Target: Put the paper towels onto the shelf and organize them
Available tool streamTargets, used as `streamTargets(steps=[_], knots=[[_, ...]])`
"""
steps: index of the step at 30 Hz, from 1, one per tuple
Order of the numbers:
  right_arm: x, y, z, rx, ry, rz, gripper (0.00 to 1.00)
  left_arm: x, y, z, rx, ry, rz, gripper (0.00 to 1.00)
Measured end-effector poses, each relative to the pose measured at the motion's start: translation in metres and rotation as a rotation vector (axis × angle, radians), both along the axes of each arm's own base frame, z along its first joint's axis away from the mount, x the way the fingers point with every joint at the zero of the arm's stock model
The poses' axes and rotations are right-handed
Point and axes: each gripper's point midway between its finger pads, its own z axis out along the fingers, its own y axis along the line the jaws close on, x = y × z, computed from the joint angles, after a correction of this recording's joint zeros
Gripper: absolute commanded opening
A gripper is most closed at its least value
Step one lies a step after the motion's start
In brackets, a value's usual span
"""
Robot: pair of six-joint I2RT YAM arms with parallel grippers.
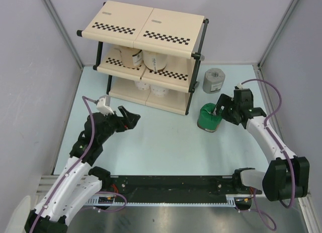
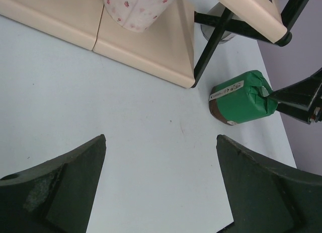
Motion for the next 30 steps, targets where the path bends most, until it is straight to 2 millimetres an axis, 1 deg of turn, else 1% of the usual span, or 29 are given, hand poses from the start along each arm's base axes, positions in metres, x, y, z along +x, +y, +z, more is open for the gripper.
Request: streamTargets(steps=[5, 8, 11, 12, 13, 17, 18, 21, 23, 24, 26, 30], knots=[[0.014, 0.001, -0.01, 0.005, 0.003, -0.018, 0.87, -0.001, 0.0, 0.0, 0.005, -0.004, -0.003, 0.96], [0.021, 0.0, -0.017, -0.001, 0.005, -0.028, 0.82, -0.001, 0.0, -0.002, 0.007, 0.0, -0.004, 0.96], [0.026, -0.003, -0.024, -0.012, 0.014, -0.04, 0.74, -0.002, 0.001, -0.005, 0.009, 0.008, -0.004, 0.96], [0.027, -0.004, -0.027, -0.016, 0.018, -0.044, 0.7, -0.002, 0.001, -0.005, 0.01, 0.009, -0.004, 0.96], [0.028, -0.005, -0.028, -0.022, 0.021, -0.048, 0.69, -0.002, 0.001, -0.006, 0.01, 0.011, -0.004, 0.96], [0.029, -0.007, -0.033, -0.034, 0.034, -0.053, 0.65, -0.003, 0.001, -0.007, 0.011, 0.012, -0.004, 0.96], [0.028, -0.007, -0.034, -0.035, 0.035, -0.052, 0.62, -0.004, 0.001, -0.007, 0.011, 0.013, -0.005, 0.96], [0.028, -0.004, -0.035, -0.043, 0.035, -0.038, 0.57, -0.005, 0.0, -0.012, 0.012, 0.023, -0.011, 0.96], [0.027, -0.001, -0.035, -0.049, 0.034, -0.02, 0.53, -0.006, 0.0, -0.013, 0.012, 0.029, -0.017, 0.96], [0.026, 0.001, -0.035, -0.055, 0.033, -0.008, 0.49, -0.007, -0.001, -0.014, 0.012, 0.03, -0.019, 0.96], [0.025, 0.005, -0.035, -0.071, 0.029, 0.017, 0.46, -0.007, -0.001, -0.014, 0.012, 0.032, -0.02, 0.96], [0.021, 0.019, -0.034, -0.107, 0.015, 0.073, 0.38, -0.008, 0.0, -0.015, 0.014, 0.035, -0.02, 0.96]])
